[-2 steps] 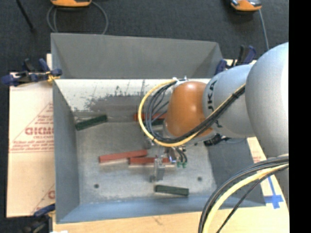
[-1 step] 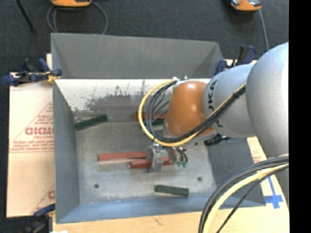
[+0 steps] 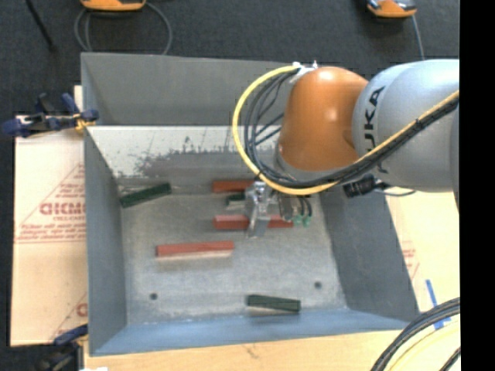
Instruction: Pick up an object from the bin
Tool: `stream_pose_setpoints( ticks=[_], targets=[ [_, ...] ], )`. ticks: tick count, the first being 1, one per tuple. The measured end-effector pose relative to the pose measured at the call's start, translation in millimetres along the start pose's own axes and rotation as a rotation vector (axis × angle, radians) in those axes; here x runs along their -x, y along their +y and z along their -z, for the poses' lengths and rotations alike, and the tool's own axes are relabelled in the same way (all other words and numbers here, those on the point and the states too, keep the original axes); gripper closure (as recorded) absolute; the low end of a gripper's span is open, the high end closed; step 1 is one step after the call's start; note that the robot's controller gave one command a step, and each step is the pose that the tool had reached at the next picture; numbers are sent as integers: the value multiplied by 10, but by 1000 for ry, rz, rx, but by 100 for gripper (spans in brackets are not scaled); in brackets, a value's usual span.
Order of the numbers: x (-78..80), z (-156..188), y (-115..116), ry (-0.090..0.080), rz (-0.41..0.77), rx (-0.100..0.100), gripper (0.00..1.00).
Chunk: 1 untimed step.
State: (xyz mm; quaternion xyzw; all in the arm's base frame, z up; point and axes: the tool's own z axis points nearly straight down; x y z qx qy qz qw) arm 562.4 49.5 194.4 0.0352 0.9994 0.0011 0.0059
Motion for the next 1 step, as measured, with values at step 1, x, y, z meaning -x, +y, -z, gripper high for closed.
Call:
stream_pose_setpoints(
  ticks=[1],
  targets=[
    [161,569,18,1,-43,-1,100]
  ],
)
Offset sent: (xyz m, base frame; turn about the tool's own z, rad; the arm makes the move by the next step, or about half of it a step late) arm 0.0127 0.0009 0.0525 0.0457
